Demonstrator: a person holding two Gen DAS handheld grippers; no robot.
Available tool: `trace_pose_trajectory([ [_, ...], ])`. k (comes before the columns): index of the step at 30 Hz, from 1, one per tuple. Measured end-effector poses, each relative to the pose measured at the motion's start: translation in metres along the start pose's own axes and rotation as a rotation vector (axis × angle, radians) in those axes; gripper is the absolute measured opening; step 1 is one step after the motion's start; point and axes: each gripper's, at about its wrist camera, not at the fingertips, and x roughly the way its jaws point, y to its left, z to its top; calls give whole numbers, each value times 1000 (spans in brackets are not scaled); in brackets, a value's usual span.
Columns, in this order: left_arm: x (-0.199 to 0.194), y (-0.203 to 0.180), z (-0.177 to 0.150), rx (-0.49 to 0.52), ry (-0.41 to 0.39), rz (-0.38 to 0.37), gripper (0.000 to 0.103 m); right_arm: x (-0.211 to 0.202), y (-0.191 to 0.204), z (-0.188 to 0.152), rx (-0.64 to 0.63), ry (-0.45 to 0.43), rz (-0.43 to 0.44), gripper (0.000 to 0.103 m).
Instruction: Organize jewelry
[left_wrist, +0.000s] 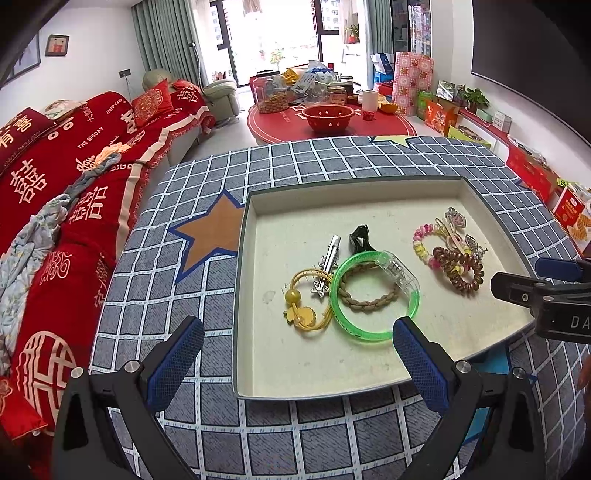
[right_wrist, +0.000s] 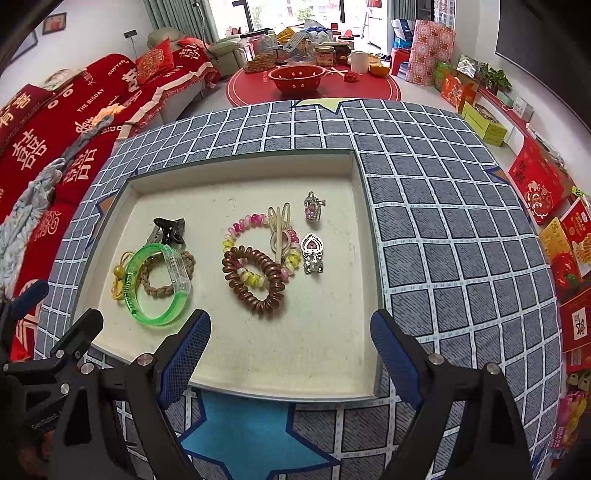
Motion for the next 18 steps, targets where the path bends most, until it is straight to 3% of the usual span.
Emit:
trace_pose_trajectory([
  [18,-31,-1,-40,-36,5,-32,103,-31,7,-33,-10,-77,-43,90],
])
